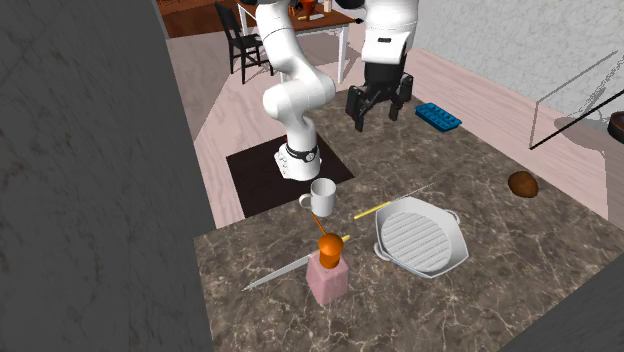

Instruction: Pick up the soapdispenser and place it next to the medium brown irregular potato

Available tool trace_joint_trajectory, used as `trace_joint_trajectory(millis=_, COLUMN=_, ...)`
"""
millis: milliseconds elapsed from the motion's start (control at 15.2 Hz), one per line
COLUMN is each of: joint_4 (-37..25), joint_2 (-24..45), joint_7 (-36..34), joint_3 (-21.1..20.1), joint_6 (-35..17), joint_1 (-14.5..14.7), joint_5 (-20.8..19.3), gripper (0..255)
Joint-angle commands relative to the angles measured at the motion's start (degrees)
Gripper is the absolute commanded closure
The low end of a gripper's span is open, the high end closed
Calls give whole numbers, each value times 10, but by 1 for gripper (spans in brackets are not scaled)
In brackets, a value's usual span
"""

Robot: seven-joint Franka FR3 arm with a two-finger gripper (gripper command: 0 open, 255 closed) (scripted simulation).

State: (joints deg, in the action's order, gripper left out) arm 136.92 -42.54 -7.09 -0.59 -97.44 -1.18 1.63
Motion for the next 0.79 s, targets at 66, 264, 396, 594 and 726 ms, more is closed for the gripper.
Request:
trace_joint_trajectory(millis=66, joint_4=3, joint_2=8, joint_7=13, joint_3=12, joint_6=-10, joint_1=-4, joint_5=-5, gripper=0)
trace_joint_trajectory(millis=264, joint_4=8, joint_2=37, joint_7=54, joint_3=47, joint_6=-40, joint_1=-15, joint_5=-19, gripper=0)
trace_joint_trajectory(millis=396, joint_4=7, joint_2=61, joint_7=81, joint_3=71, joint_6=-60, joint_1=-22, joint_5=-27, gripper=0)
trace_joint_trajectory(millis=594, joint_4=1, joint_2=101, joint_7=121, joint_3=105, joint_6=-89, joint_1=-31, joint_5=-35, gripper=0)
trace_joint_trajectory(millis=726, joint_4=-7, joint_2=132, joint_7=149, joint_3=128, joint_6=-108, joint_1=-36, joint_5=-37, gripper=0)
